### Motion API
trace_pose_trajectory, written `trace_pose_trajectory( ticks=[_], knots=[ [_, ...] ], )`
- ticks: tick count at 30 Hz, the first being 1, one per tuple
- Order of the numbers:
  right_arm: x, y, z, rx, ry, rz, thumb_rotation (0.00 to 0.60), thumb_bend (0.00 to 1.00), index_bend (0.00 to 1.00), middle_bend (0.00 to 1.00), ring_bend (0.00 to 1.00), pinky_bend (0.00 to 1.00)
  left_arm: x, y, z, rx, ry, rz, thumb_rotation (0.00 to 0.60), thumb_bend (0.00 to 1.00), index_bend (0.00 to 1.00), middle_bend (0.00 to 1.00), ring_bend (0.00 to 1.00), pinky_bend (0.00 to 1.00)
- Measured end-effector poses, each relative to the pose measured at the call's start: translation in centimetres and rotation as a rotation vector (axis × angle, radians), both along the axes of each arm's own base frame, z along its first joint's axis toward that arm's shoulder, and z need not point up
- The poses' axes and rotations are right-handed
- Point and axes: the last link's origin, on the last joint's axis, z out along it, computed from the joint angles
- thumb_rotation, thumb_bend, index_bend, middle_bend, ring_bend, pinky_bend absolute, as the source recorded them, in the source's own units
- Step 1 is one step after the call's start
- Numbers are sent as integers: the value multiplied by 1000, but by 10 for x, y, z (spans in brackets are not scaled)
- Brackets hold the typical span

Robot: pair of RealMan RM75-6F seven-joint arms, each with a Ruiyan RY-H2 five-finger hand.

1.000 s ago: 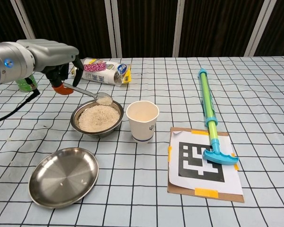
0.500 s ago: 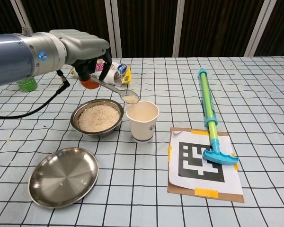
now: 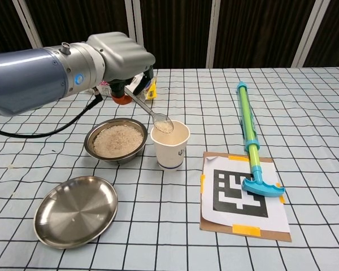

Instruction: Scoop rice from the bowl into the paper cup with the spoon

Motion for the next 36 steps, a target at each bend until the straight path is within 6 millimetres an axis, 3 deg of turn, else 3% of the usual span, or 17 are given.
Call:
trace_pose_trajectory(
  ticks=[10, 18, 23, 36],
  knots=[
    [0, 0, 0, -1, 0, 0, 600, 383, 0, 0, 0, 0, 11, -2, -4, 55, 123, -238, 600, 474, 613, 1000, 1000, 1000],
    [0, 0, 0, -3, 0, 1, 600, 383, 0, 0, 0, 0, 19, -8, -7, 100, 255, -577, 600, 476, 614, 1000, 1000, 1000],
    [0, 0, 0, -4, 0, 0, 600, 383, 0, 0, 0, 0, 13, -8, -9, 115, 361, -764, 600, 476, 615, 1000, 1000, 1000],
    [0, 0, 0, -6, -1, 3, 600, 383, 0, 0, 0, 0, 7, -6, -11, 114, 425, -848, 600, 476, 616, 1000, 1000, 1000]
  ],
)
